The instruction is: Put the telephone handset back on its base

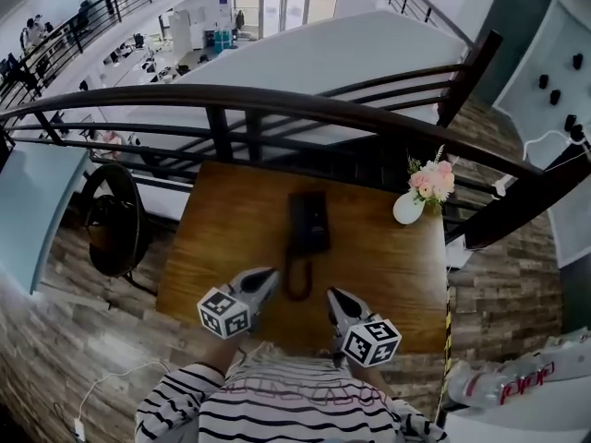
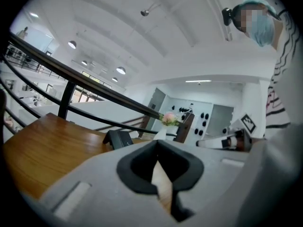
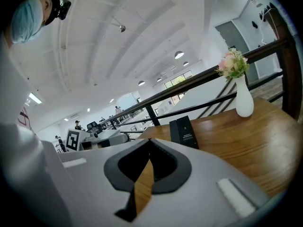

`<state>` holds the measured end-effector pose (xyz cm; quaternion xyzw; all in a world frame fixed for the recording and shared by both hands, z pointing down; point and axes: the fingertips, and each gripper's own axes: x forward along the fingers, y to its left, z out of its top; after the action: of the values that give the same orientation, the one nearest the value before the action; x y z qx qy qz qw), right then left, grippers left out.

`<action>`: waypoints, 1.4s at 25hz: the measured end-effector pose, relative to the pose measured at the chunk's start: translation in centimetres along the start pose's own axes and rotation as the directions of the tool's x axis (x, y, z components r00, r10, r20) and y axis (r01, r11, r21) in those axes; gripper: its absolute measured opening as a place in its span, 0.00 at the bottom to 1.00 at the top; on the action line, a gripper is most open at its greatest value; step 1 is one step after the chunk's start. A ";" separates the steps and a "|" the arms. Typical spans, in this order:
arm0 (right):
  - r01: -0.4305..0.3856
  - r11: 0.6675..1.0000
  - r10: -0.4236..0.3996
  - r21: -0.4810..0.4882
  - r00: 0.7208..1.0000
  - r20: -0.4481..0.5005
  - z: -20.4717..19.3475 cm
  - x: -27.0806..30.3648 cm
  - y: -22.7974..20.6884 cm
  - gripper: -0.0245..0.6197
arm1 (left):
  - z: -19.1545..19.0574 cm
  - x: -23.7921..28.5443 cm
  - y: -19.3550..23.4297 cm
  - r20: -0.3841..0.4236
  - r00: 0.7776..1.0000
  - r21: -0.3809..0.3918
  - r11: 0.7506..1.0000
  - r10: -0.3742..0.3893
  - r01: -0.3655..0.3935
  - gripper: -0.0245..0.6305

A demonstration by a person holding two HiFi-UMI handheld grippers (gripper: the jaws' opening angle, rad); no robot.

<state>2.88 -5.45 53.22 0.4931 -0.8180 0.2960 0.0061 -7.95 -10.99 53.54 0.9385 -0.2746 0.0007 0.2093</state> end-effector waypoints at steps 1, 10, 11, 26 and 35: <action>-0.007 1.000 0.007 -0.005 1.000 -0.006 0.1 -0.2 -0.2 0.04 | 0.0 -0.1 -0.5 0.003 1.000 0.004 1.000 0.006 -0.006 0.04; -0.097 0.994 0.094 -0.058 0.994 -0.057 0.8 -2.5 -1.4 0.04 | 0.5 0.4 -5.8 0.062 0.996 0.020 0.998 0.065 -0.066 0.04; -0.107 0.992 0.103 -0.065 0.993 -0.061 0.8 -2.9 -1.6 0.04 | 0.3 0.5 -6.4 0.065 0.996 0.017 0.998 0.066 -0.067 0.04; -0.185 0.977 0.172 -0.104 0.978 -0.121 1.0 -8.2 -5.6 0.04 | -0.9 2.2 -12.3 0.107 0.975 0.026 0.980 0.195 -0.199 0.04; -0.193 0.974 0.177 -0.117 0.975 -0.137 0.7 -9.8 -7.1 0.04 | -1.5 2.9 -14.6 0.096 0.970 0.045 0.973 0.223 -0.228 0.04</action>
<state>13.83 -0.36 53.04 0.3936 -0.8760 0.2718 0.0618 2.20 -0.82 49.49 0.9058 -0.3885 -0.0100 0.1690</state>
